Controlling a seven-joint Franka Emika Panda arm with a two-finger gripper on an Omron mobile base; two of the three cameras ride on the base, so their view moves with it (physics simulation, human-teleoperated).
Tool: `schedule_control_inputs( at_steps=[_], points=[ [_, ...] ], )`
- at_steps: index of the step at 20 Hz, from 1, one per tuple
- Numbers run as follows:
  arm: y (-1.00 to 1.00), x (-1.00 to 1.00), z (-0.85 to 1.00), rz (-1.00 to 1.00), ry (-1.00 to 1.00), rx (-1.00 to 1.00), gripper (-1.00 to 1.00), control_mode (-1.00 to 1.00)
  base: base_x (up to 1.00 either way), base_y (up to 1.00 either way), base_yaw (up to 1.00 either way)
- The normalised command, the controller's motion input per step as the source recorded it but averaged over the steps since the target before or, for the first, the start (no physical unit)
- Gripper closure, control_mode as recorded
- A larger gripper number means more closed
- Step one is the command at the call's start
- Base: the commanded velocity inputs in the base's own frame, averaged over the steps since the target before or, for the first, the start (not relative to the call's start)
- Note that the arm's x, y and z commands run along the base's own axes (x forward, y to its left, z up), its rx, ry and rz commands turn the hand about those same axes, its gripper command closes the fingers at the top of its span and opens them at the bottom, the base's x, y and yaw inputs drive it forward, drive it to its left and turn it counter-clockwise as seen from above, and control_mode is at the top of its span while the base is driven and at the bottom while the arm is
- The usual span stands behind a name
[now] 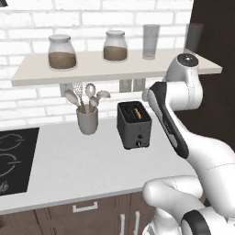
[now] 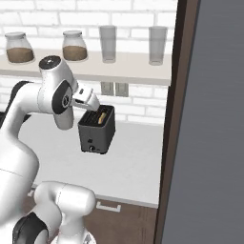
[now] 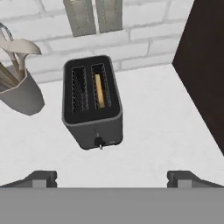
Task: Start the toaster. Once the lever pops up, take the bread to the plate on the dining counter.
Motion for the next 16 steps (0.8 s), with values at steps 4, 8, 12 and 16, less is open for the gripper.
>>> schedule_control_inputs(
  at_steps=[4, 8, 12, 16],
  points=[
    [0.0, -0.26, 0.01, 0.15, -0.16, -0.12, -1.0, -1.0, 0.0, 0.0, 0.0],
    [0.01, -0.22, 0.04, 0.14, -0.18, -0.05, -1.0, -1.0, 0.0, 0.0, 0.0],
    [0.05, -0.05, 0.02, 0.06, -0.06, 0.0, -1.0, -1.0, 0.0, 0.0, 0.0],
    [0.08, 0.0, 0.03, 0.0, -0.01, 0.0, -1.0, -1.0, 0.0, 0.0, 0.0]
  ],
)
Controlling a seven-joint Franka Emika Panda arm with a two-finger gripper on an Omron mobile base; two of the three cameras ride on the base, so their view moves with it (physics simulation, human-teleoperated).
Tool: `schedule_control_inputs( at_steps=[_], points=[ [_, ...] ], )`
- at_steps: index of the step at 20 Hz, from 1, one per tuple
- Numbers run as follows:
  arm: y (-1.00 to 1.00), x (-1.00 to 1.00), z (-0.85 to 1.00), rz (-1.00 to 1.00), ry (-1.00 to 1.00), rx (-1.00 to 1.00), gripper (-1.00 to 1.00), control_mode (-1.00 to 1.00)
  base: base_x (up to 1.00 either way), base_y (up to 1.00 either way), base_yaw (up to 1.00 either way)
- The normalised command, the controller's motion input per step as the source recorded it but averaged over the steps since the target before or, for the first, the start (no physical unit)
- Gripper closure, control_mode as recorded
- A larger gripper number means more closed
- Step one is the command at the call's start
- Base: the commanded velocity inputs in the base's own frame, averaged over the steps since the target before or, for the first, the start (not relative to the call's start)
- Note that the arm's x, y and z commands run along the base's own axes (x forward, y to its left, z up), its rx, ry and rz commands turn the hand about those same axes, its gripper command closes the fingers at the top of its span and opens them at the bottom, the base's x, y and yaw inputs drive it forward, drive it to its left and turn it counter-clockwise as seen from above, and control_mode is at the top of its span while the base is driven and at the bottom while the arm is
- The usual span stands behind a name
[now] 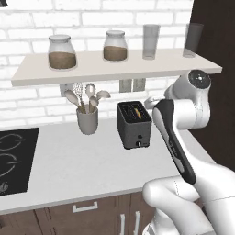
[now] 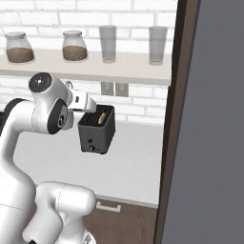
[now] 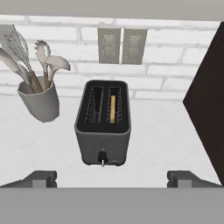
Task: Start the toaster. Once the lever pops up, take the bread to the plate on the dining counter.
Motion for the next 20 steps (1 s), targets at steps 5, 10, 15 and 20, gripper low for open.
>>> schedule_control_inputs(
  at_steps=[5, 10, 15, 20],
  points=[
    [0.0, 0.0, 0.0, 0.0, 0.0, 0.0, -1.0, -1.0, 0.0, 0.0, 0.0],
    [0.0, 0.0, 0.0, 0.0, 0.0, 0.0, -1.0, -1.0, 0.0, 0.0, 0.0],
    [0.0, 0.0, 0.0, 0.0, 0.0, 0.0, -1.0, -1.0, 0.0, 0.0, 0.0],
    [0.0, 0.0, 0.0, 0.0, 0.0, 0.0, -1.0, -1.0, 0.0, 0.0, 0.0]
  ],
)
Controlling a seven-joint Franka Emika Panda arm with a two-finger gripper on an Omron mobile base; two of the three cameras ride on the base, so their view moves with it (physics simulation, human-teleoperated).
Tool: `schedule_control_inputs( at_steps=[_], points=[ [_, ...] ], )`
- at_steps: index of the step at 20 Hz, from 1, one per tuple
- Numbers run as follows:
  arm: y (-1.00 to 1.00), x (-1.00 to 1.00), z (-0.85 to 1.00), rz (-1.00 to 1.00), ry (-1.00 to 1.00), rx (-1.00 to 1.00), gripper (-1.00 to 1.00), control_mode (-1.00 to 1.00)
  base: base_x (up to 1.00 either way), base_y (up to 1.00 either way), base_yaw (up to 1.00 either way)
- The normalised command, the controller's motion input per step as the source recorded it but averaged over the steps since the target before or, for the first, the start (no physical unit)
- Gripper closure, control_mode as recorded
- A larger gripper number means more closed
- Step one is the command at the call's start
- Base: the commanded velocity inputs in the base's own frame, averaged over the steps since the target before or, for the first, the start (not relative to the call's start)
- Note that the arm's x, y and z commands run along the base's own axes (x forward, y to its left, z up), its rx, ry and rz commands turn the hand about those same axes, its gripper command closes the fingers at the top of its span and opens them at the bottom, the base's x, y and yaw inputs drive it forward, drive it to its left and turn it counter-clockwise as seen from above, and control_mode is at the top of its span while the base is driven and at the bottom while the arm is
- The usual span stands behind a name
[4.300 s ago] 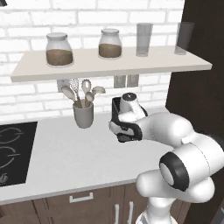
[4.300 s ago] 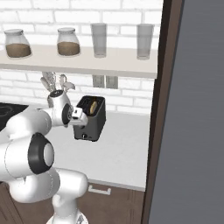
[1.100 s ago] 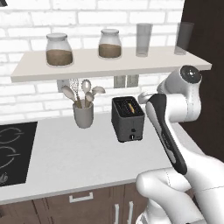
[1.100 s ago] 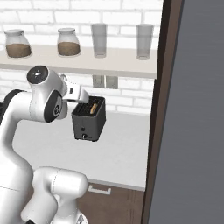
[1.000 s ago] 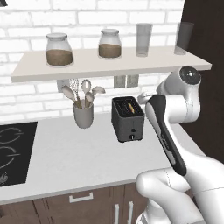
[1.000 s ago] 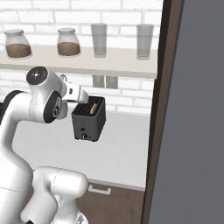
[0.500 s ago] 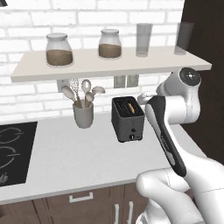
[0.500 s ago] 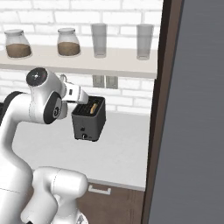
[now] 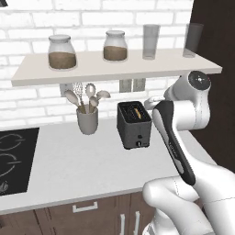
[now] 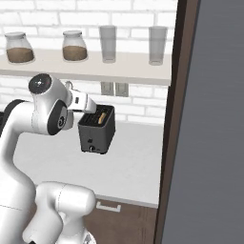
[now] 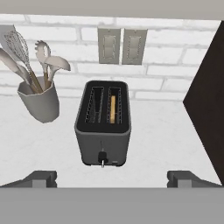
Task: Start the toaster. Once the lever pops up, take the bread to the plate on the dining counter.
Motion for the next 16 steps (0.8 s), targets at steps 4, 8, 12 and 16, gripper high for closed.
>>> schedule_control_inputs(
  at_steps=[4, 8, 12, 16],
  points=[
    [0.0, 0.0, 0.0, 0.0, 0.0, 0.0, -1.0, -1.0, 0.0, 0.0, 0.0],
    [0.0, 0.0, 0.0, 0.0, 0.0, 0.0, -1.0, -1.0, 0.0, 0.0, 0.0],
    [0.0, 0.0, 0.0, 0.0, 0.0, 0.0, -1.0, -1.0, 0.0, 0.0, 0.0],
    [0.0, 0.0, 0.0, 0.0, 0.0, 0.0, -1.0, -1.0, 0.0, 0.0, 0.0]
  ],
)
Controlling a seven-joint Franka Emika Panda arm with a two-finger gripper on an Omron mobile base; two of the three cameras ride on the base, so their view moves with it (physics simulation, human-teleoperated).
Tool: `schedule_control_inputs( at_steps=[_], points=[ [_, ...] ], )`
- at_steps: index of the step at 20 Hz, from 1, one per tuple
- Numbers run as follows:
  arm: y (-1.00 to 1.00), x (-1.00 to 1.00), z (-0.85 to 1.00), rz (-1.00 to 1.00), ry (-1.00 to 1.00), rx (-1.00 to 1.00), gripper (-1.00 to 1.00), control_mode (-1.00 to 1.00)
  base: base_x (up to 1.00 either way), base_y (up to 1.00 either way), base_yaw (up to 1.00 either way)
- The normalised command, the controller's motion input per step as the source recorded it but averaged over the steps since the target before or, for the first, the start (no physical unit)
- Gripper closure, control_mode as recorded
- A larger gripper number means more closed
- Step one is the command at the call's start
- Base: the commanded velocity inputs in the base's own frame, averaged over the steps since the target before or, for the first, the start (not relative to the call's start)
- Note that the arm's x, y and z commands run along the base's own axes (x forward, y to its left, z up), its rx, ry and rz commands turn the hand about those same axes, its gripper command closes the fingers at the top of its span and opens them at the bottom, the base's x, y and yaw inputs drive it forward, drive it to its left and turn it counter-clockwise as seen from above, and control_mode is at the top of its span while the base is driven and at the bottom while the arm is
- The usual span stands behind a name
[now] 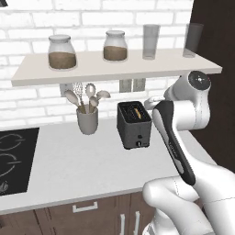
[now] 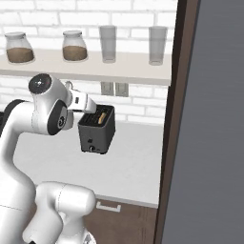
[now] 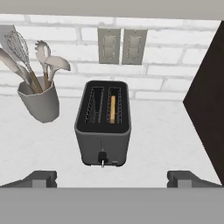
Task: Start the toaster. Once the lever pops up, take the bread to the plate on the dining counter.
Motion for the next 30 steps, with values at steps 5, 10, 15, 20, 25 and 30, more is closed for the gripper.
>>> schedule_control_inputs(
  at_steps=[5, 10, 15, 20, 25, 30],
  points=[
    [0.0, 0.0, 0.0, 0.0, 0.0, 0.0, -1.0, -1.0, 0.0, 0.0, 0.0],
    [0.0, 0.0, 0.0, 0.0, 0.0, 0.0, -1.0, -1.0, 0.0, 0.0, 0.0],
    [0.0, 0.0, 0.0, 0.0, 0.0, 0.0, -1.0, -1.0, 0.0, 0.0, 0.0],
    [0.0, 0.0, 0.0, 0.0, 0.0, 0.0, -1.0, -1.0, 0.0, 0.0, 0.0],
    [0.0, 0.0, 0.0, 0.0, 0.0, 0.0, -1.0, -1.0, 0.0, 0.0, 0.0],
    [0.0, 0.0, 0.0, 0.0, 0.0, 0.0, -1.0, -1.0, 0.0, 0.0, 0.0]
  ],
)
